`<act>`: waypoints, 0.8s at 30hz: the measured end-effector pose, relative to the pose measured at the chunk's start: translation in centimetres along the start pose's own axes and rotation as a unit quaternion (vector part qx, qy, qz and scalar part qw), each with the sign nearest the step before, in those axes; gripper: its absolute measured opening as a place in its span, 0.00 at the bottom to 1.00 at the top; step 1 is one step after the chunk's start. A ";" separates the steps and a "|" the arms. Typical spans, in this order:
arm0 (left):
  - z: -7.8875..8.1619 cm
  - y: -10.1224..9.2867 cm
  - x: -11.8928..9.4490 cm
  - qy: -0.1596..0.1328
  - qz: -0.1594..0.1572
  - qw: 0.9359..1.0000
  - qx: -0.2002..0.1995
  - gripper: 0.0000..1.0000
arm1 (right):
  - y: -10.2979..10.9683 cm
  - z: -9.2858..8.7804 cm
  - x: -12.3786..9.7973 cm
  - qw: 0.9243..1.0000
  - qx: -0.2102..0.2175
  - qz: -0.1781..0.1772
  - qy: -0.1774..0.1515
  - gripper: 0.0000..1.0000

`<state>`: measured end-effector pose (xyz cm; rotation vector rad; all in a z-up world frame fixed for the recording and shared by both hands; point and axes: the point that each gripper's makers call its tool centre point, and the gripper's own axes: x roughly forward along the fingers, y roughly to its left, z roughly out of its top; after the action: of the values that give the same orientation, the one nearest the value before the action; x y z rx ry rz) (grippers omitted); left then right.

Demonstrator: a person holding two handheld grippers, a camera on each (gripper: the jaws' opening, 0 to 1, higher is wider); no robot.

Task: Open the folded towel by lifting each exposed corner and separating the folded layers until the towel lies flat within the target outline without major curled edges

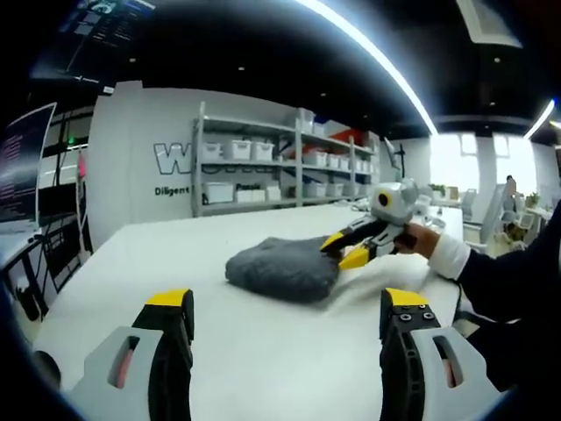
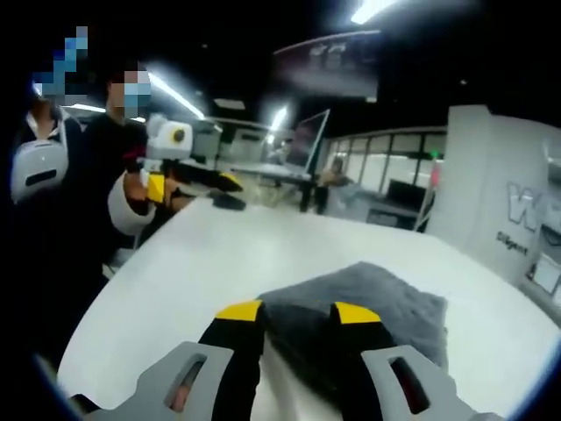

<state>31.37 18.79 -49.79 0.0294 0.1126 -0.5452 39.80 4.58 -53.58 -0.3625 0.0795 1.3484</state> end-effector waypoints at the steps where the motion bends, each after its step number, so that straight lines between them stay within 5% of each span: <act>1: 0.2 0.1 -0.1 -0.001 0.001 1.000 0.000 0.86 | -0.1 0.0 0.0 1.000 -0.001 -0.002 0.000 0.30; 10: 0.1 -0.2 0.6 0.015 -0.006 1.000 0.005 0.86 | -1.0 0.2 -0.5 1.000 0.002 -0.020 -0.007 0.37; 24: -1.1 -0.6 3.2 0.065 -0.025 0.997 0.022 0.82 | -2.4 -0.5 -0.9 0.999 -0.004 -0.049 0.002 0.61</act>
<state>33.64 16.70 -51.23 0.1047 0.2291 -0.5948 41.96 3.21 -53.34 -0.3723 0.0593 1.2520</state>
